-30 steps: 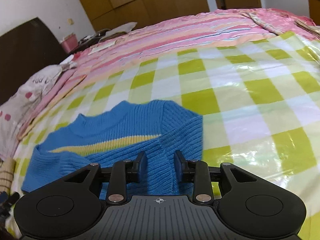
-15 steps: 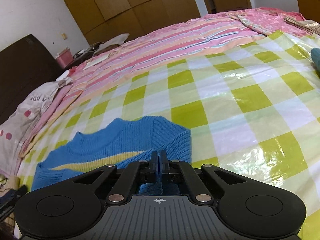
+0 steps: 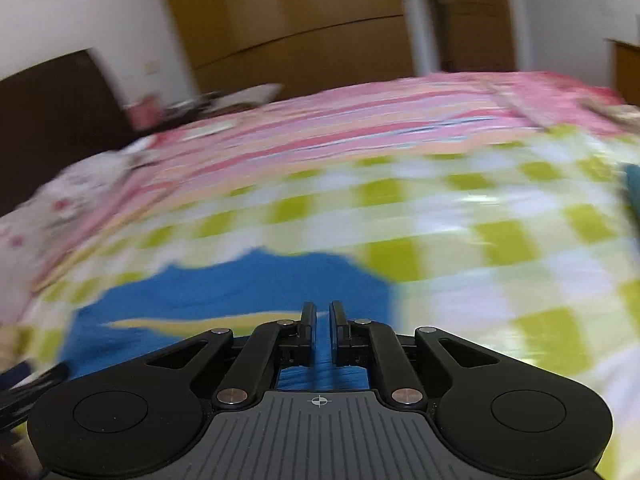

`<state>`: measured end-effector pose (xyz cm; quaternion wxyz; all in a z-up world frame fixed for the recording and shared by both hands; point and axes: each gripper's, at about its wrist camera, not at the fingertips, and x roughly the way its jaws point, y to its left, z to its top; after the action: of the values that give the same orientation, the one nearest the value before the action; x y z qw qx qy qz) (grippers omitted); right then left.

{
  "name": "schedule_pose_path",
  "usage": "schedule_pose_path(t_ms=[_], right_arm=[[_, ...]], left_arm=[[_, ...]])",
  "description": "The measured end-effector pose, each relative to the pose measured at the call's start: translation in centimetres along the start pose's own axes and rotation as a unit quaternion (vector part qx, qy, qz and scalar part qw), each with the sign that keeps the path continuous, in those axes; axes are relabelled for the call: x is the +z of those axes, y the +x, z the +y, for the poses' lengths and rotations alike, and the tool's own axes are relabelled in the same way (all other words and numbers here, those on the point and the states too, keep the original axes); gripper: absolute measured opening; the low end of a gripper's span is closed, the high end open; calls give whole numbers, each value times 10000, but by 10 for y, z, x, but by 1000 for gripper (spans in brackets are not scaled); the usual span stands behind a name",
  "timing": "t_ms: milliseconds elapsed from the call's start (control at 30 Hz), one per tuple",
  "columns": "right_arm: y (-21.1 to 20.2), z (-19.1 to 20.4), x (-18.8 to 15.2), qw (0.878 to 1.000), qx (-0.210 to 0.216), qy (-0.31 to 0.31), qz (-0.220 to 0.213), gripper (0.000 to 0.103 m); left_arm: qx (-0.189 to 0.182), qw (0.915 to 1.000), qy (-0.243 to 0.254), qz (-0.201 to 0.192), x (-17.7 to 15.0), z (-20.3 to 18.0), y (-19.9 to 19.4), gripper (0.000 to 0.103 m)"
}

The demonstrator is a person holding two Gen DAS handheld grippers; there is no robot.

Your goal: Fold small clothes

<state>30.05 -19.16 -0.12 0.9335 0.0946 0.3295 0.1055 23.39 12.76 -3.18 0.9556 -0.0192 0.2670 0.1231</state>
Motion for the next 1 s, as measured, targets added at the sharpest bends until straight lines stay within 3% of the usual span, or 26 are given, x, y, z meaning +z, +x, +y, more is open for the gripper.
schedule_pose_path(t_ms=[133, 233, 433, 533, 733, 833, 1000], right_arm=[[20, 36, -7, 9976, 408, -493, 255, 10], [39, 58, -15, 9942, 584, -741, 506, 10], [60, 56, -13, 9954, -15, -805, 511, 1], [52, 58, -6, 9967, 55, -656, 468, 11], [37, 94, -7, 9907, 755, -1095, 292, 11], [49, 110, -10, 9849, 1192, -1147, 518, 11], [72, 136, -20, 9755, 1493, -1381, 841, 11]], left_arm=[[-148, 9999, -52, -58, 4, 0, 3, 91], [-54, 9998, 158, 98, 2, -2, 13, 91], [-84, 9996, 96, 260, -1, 4, 18, 92], [-76, 9996, 124, 222, -1, 4, 17, 92], [-70, 9999, 5, 138, 1, 7, 14, 91], [-73, 9999, -17, 132, 2, 8, 15, 91], [-28, 9998, -114, 172, 3, 14, 19, 92]])
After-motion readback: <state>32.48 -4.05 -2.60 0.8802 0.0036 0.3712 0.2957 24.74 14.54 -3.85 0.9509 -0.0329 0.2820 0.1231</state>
